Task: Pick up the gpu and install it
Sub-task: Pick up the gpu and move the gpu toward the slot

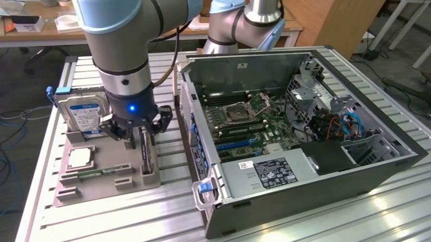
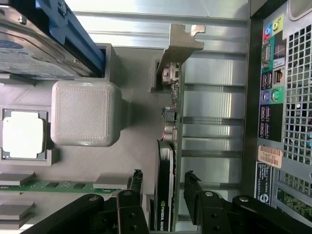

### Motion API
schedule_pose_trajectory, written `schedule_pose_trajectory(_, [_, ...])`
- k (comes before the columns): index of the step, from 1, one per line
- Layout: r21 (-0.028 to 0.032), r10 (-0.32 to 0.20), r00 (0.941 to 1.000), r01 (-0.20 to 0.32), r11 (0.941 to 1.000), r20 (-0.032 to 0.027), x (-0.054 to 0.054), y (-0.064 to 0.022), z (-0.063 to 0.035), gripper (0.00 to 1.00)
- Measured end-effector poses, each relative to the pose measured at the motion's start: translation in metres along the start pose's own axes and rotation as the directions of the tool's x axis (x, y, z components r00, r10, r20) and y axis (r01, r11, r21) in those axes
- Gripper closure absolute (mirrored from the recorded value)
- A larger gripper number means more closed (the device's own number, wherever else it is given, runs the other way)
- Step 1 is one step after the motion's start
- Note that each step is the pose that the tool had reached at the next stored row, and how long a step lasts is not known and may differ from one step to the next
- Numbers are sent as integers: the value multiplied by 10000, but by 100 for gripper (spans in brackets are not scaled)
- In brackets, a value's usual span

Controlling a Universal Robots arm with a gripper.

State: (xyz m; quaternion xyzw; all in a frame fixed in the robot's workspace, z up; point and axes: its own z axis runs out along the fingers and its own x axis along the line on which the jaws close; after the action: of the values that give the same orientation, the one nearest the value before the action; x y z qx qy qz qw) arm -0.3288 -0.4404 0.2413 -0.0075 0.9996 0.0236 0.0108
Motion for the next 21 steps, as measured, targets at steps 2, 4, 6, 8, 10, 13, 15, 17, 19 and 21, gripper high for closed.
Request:
schedule_pose_trajectory(2, [1,-1,10000,1,10000,-1,0,7,17,53])
schedule_pose_trajectory(4, [1,-1,10000,1,10000,-1,0,10,35,53])
schedule_pose_trajectory(6, [3,0,10000,0,10000,-2,1,14,53,53])
schedule_pose_trajectory(8, [2,-2,10000,2,10000,-2,1,16,74,53])
schedule_pose_trajectory(10, [2,-1,10000,1,10000,-3,1,16,94,53])
schedule_pose_trajectory(13, [3,1,10000,-1,10000,-3,0,16,122,53])
schedule_pose_trajectory(15, [3,0,10000,0,10000,-5,-13,15,135,53])
schedule_pose_trajectory(17, [4,1,10000,-1,10000,-6,-13,15,136,53])
schedule_pose_trajectory(19, [4,0,10000,0,10000,-6,-14,15,137,53])
schedule_pose_trajectory(21, [3,0,10000,0,10000,-6,-14,15,137,53])
